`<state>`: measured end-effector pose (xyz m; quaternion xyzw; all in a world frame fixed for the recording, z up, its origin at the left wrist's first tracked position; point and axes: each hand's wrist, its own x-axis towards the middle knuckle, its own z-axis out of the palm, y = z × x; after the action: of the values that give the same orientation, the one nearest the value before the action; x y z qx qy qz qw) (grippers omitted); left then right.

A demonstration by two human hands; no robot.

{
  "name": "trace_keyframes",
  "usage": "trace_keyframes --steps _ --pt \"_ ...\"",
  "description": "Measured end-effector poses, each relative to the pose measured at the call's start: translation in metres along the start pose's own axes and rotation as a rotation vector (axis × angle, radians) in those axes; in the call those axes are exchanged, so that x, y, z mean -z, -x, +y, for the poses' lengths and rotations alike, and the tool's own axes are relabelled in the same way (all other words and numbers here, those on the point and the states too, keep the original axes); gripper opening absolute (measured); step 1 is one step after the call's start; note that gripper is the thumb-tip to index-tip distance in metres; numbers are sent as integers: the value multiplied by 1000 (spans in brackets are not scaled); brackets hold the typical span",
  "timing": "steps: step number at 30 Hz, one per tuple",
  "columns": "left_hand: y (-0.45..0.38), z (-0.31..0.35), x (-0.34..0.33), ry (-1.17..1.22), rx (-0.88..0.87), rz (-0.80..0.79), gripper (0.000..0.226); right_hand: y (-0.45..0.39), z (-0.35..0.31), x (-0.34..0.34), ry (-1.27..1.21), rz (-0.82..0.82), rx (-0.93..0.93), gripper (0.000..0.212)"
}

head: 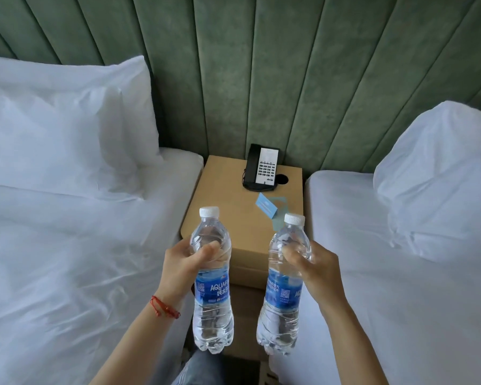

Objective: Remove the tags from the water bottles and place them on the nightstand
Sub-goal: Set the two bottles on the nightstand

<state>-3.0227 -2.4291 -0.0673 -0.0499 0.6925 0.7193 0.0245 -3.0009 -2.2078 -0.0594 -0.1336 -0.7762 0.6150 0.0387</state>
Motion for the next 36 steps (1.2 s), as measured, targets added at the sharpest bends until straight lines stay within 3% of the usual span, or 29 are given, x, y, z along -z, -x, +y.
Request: trace_keyframes --steps 10,16,21,28,32,36 --pt "-202 -12 27 -85 20 -41 47 -166 -21 -71 33 40 25 37" --pt "-306 -27 46 -221 54 -83 28 -246 -19 -118 84 79 -17 34" --pt "-363 -50 49 -272 98 -111 43 -305 6 -141 129 97 -32 34" --pt "-423 -86 37 -337 222 -44 41 -368 44 -163 171 49 -122 43" --pt "-449 -104 30 -324 295 -40 59 -395 66 -174 150 27 -213 54" --pt "-465 -121 22 -344 325 -45 63 -413 85 -180 133 24 -247 58"
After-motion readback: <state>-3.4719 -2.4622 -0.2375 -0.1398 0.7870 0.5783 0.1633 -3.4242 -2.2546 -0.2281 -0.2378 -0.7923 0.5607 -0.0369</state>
